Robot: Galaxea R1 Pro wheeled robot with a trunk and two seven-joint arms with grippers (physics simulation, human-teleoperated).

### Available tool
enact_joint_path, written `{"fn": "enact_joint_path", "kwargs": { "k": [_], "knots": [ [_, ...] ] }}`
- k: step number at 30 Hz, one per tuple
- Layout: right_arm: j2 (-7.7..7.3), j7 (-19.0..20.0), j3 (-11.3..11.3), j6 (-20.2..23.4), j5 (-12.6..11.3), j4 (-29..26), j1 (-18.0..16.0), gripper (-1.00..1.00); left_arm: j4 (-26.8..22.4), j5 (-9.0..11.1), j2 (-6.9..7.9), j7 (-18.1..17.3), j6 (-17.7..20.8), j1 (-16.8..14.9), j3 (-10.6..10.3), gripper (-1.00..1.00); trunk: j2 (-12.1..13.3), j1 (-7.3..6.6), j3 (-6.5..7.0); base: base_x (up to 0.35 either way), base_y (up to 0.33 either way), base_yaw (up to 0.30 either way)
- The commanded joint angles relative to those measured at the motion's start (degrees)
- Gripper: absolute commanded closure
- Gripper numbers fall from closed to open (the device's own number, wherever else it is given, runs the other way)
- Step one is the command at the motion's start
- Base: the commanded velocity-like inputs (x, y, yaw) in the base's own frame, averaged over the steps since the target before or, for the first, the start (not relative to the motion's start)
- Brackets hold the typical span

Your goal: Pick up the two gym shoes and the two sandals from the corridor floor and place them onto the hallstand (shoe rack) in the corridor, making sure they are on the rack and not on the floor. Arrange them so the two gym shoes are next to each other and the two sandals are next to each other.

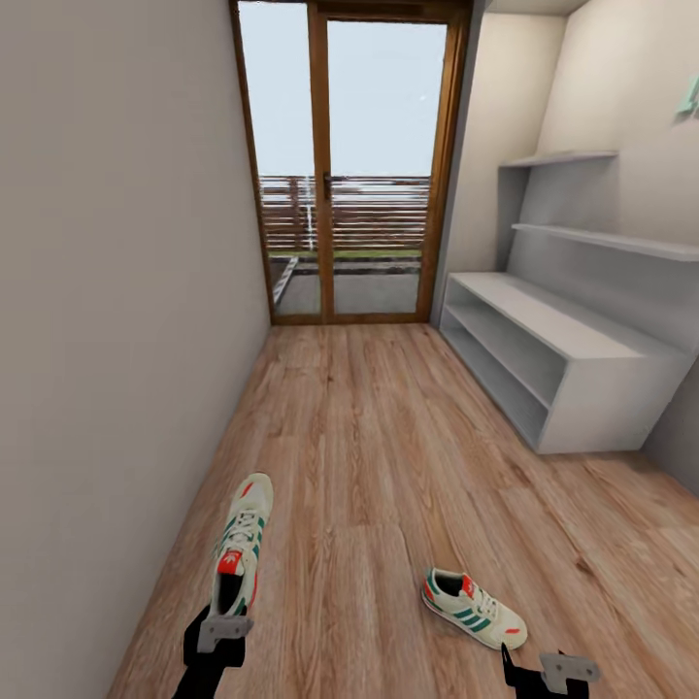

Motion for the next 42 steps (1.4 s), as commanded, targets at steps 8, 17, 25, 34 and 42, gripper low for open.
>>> {"fn": "enact_joint_path", "kwargs": {
  "k": [8, 17, 25, 34, 42],
  "knots": [
    [0.03, -0.02, -0.25, -0.18, 0.55, 0.00, -0.05, -1.00, -0.12, -0.50, -0.28, -0.36, -0.23, 0.03, 0.24, 1.00, -0.02, 0.02, -0.05, 0.107, 0.010, 0.000],
    [0.03, -0.01, -0.24, -0.18, 0.52, -0.01, -0.05, -1.00, -0.12, -0.51, -0.43, -0.37, -0.19, 0.04, 0.24, 1.00, -0.02, 0.02, -0.05, 0.253, 0.161, 0.000],
    [0.03, -0.01, -0.24, -0.15, 0.54, -0.01, -0.05, -1.00, -0.12, -0.68, -0.62, -0.37, -0.17, -0.04, 0.24, 1.00, -0.02, 0.02, -0.05, 0.316, 0.085, 0.000],
    [0.03, -0.06, -0.24, -0.18, 0.52, -0.01, -0.05, -1.00, -0.12, -0.69, -0.63, -0.37, -0.17, -0.10, 0.24, 1.00, -0.02, 0.02, -0.05, 0.337, 0.002, 0.000],
    [0.03, -0.07, -0.24, -0.18, 0.55, -0.01, -0.05, -1.00, -0.12, -0.69, -0.59, -0.37, -0.22, -0.11, 0.24, 1.00, -0.02, 0.02, -0.05, 0.338, 0.001, 0.000]
  ]
}}
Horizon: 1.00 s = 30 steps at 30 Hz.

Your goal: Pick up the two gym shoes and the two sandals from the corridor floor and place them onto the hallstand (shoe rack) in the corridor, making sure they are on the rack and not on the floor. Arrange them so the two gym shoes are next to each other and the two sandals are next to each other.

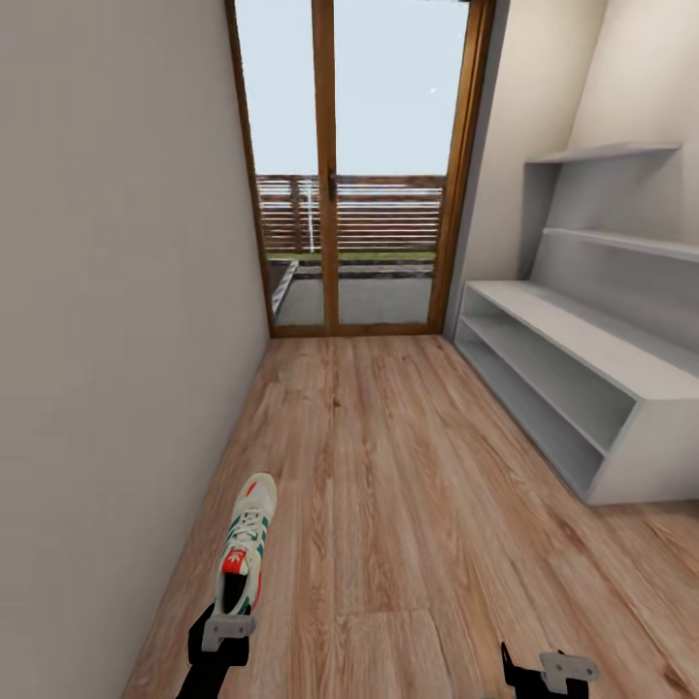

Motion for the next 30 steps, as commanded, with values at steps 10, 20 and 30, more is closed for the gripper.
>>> {"fn": "enact_joint_path", "kwargs": {
  "k": [10, 20, 30],
  "knots": [
    [0.03, -0.12, -0.30, -0.19, 0.59, 0.05, -0.05, -1.00, 0.00, -0.32, -0.09, -0.31, -0.19, -0.06, 0.48, 1.00, -0.02, 0.02, -0.05, 0.333, 0.120, 0.000],
    [0.03, -0.12, -0.30, -0.19, 0.58, 0.05, -0.05, -1.00, 0.00, -0.33, -0.09, -0.26, -0.27, -0.01, 0.48, 1.00, -0.02, 0.02, -0.05, 0.163, 0.108, 0.000],
    [0.03, -0.13, -0.30, -0.19, 0.60, 0.05, -0.05, -1.00, 0.00, -0.33, -0.09, -0.32, -0.20, 0.00, 0.48, 1.00, -0.02, 0.02, -0.05, 0.101, 0.077, 0.000]
  ]
}}
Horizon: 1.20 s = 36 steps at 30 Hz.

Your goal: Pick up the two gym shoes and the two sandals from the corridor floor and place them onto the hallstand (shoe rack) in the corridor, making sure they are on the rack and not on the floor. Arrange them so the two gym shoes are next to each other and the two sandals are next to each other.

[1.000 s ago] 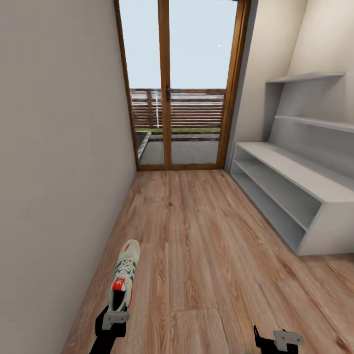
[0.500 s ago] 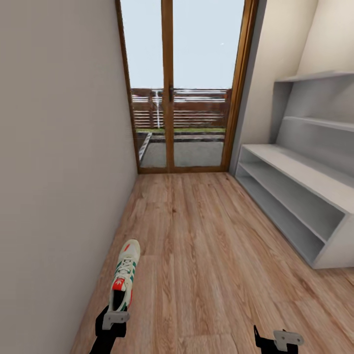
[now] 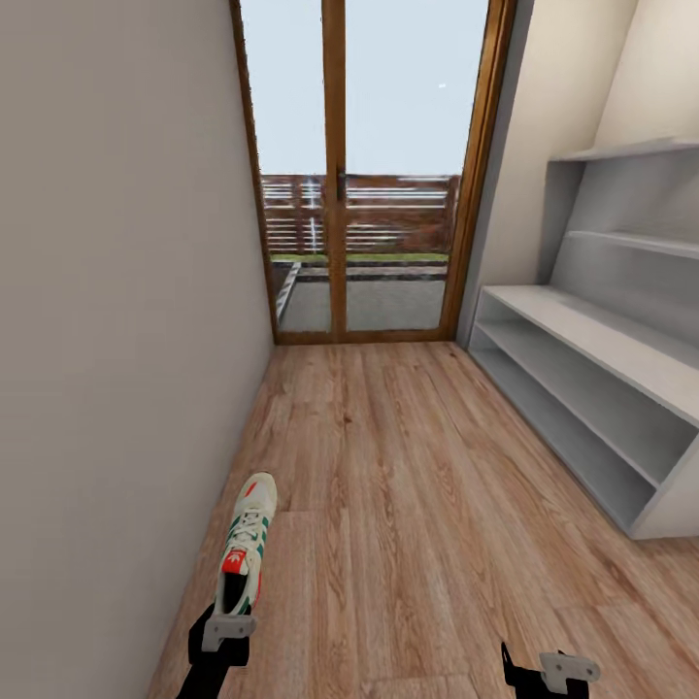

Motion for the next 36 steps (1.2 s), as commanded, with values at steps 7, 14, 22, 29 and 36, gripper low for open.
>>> {"fn": "enact_joint_path", "kwargs": {
  "k": [7, 14, 22, 29, 36],
  "knots": [
    [0.03, -0.10, -0.32, -0.17, 0.59, 0.04, -0.04, -1.00, 0.02, -0.34, -0.05, -0.29, -0.23, -0.01, 0.48, 1.00, -0.02, 0.01, -0.05, 0.066, 0.053, 0.000],
    [0.03, -0.08, -0.32, -0.19, 0.59, 0.01, -0.04, -1.00, 0.02, -0.37, -0.12, -0.29, -0.16, -0.01, 0.41, 1.00, -0.02, 0.01, -0.05, 0.113, 0.004, 0.000],
    [0.03, -0.10, -0.32, -0.19, 0.59, -0.05, -0.04, -1.00, 0.02, -0.42, -0.06, -0.29, -0.15, -0.01, 0.40, 1.00, -0.02, 0.01, -0.05, 0.319, 0.000, 0.000],
    [0.03, -0.10, -0.32, -0.19, 0.59, -0.05, -0.04, -1.00, 0.02, -0.43, -0.05, -0.29, -0.15, -0.01, 0.40, 1.00, -0.02, 0.01, -0.05, 0.335, 0.000, 0.000],
    [0.03, -0.10, -0.32, -0.19, 0.59, -0.05, -0.04, -1.00, 0.02, -0.43, -0.05, -0.29, -0.18, -0.01, 0.40, 1.00, -0.02, 0.01, -0.05, 0.336, 0.000, 0.000]
  ]
}}
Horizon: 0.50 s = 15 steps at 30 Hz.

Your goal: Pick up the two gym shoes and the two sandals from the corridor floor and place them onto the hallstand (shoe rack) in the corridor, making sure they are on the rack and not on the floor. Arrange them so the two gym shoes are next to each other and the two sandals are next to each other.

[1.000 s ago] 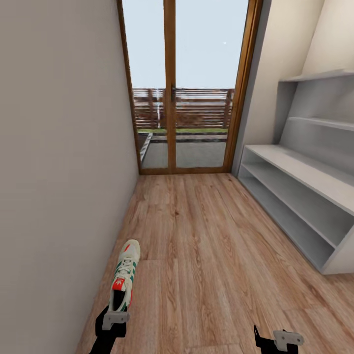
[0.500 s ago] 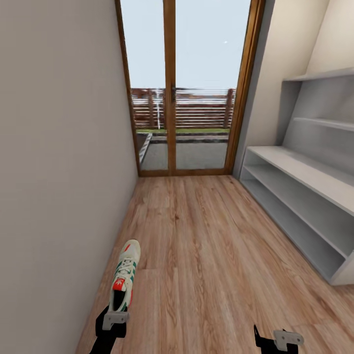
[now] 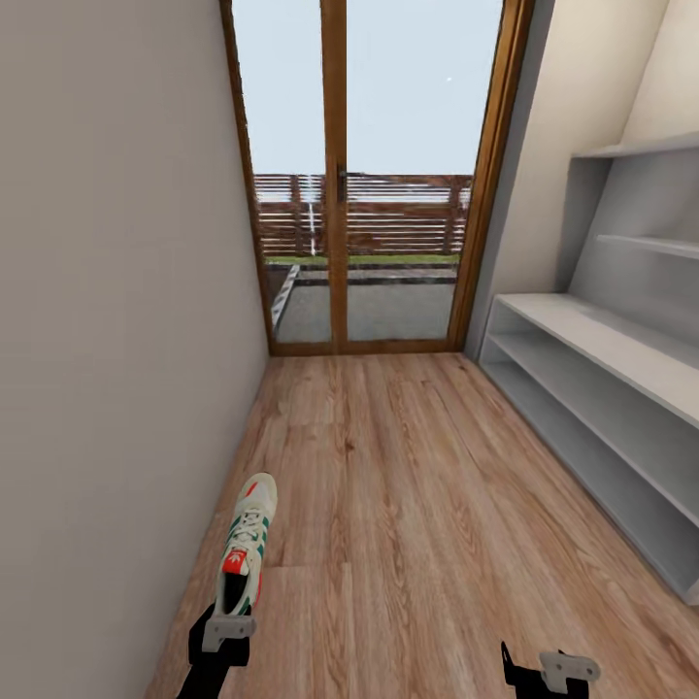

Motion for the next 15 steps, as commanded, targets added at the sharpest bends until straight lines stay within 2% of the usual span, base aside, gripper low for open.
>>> {"fn": "enact_joint_path", "kwargs": {
  "k": [1, 15],
  "knots": [
    [0.03, -0.10, -0.30, -0.19, 0.60, 0.05, -0.05, -1.00, 0.00, -0.32, -0.05, -0.30, -0.15, -0.04, 0.48, 1.00, -0.02, 0.02, -0.05, 0.336, 0.000, 0.000],
    [0.03, -0.10, -0.30, -0.19, 0.60, 0.05, -0.05, -1.00, 0.00, -0.36, -0.10, -0.30, -0.12, -0.04, 0.48, 1.00, -0.02, 0.02, -0.05, 0.336, 0.054, 0.000]
  ]
}}
